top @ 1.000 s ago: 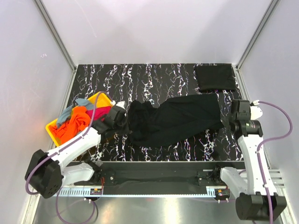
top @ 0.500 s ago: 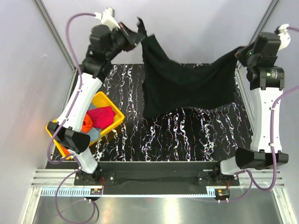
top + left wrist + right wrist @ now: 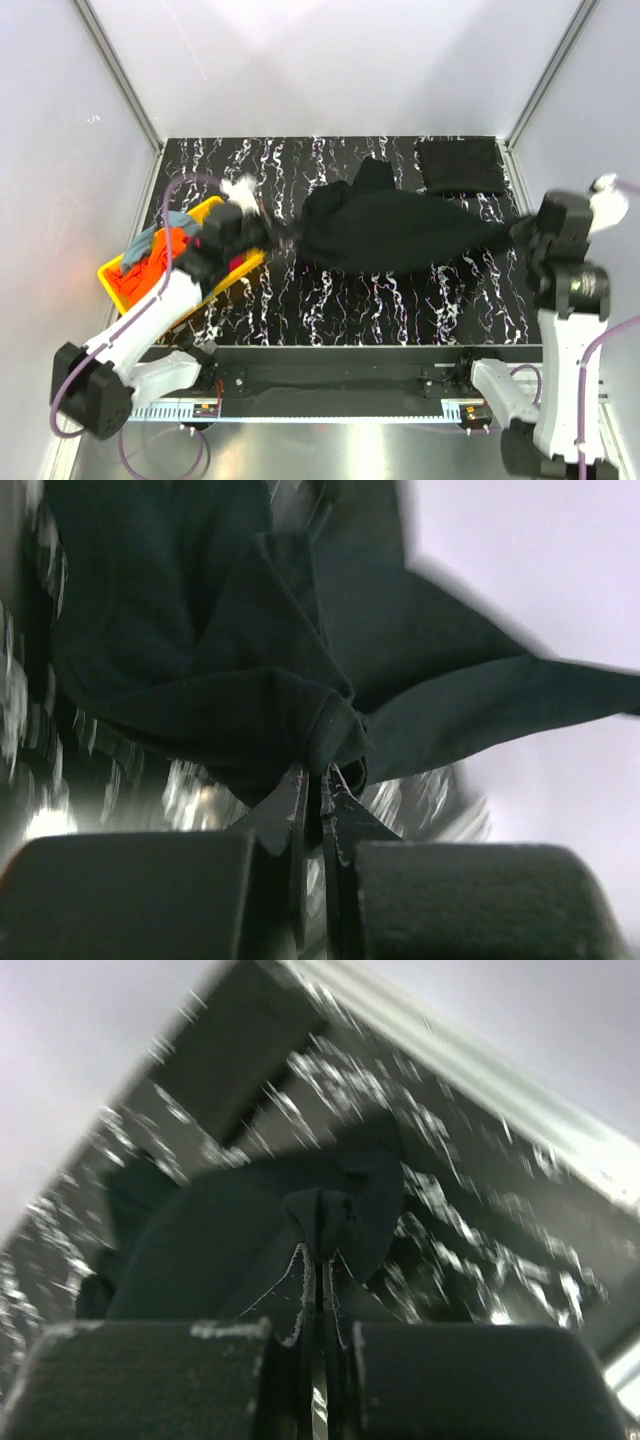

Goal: Fold and stack the t-shirts
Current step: Flatten the tshirt out

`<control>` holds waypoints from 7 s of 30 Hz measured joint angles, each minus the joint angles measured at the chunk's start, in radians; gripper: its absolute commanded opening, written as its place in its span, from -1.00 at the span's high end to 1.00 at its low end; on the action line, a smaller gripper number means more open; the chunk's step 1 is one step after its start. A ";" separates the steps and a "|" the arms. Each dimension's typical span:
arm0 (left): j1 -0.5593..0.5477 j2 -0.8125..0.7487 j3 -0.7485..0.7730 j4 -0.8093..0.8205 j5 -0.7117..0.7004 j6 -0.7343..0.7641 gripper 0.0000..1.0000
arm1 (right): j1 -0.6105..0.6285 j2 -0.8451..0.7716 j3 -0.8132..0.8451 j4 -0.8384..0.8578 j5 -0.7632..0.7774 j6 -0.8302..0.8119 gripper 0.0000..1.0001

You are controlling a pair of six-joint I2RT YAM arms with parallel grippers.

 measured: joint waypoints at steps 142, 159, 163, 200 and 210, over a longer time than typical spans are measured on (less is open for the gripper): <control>0.336 -0.207 -0.051 -0.551 -0.111 0.016 -0.30 | 0.725 1.397 0.354 0.590 -0.972 -0.369 0.16; 0.343 -0.211 -0.051 -0.553 -0.066 0.056 -0.11 | 0.735 1.372 0.321 0.578 -1.032 -0.389 1.00; 0.343 -0.208 -0.051 -0.576 -0.061 0.031 -0.23 | 0.735 1.286 0.270 0.573 -1.035 -0.388 1.00; 0.082 -0.335 -0.161 -0.789 -0.289 -0.336 -0.14 | 0.966 0.634 -0.648 0.909 -1.006 -0.157 0.38; -0.043 -0.160 -0.190 -0.879 -0.316 -0.677 -0.22 | 0.967 0.530 -0.657 0.925 -0.917 -0.120 0.37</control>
